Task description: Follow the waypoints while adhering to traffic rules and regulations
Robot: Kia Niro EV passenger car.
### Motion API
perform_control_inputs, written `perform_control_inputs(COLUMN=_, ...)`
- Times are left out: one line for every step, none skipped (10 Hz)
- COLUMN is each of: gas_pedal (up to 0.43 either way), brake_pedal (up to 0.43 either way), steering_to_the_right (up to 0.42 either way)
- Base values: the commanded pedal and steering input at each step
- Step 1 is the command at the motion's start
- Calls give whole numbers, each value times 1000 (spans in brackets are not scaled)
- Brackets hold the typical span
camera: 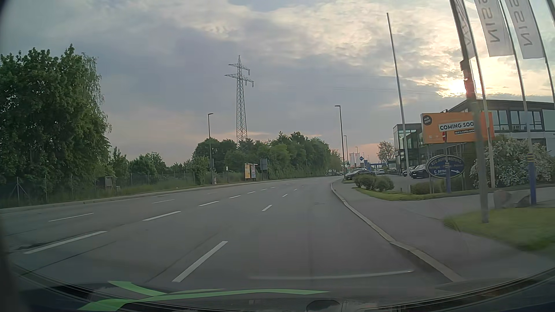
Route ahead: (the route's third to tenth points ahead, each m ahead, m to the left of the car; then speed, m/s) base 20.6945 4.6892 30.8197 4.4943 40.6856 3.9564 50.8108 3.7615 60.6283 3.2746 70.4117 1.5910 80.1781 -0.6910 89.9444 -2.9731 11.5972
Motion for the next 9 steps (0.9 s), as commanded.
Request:
perform_control_inputs(gas_pedal=79, brake_pedal=0, steering_to_the_right=5)
perform_control_inputs(gas_pedal=79, brake_pedal=0, steering_to_the_right=5)
perform_control_inputs(gas_pedal=79, brake_pedal=0, steering_to_the_right=5)
perform_control_inputs(gas_pedal=79, brake_pedal=0, steering_to_the_right=5)
perform_control_inputs(gas_pedal=79, brake_pedal=0, steering_to_the_right=5)
perform_control_inputs(gas_pedal=79, brake_pedal=0, steering_to_the_right=5)
perform_control_inputs(gas_pedal=79, brake_pedal=0, steering_to_the_right=5)
perform_control_inputs(gas_pedal=79, brake_pedal=0, steering_to_the_right=7)
perform_control_inputs(gas_pedal=79, brake_pedal=0, steering_to_the_right=10)
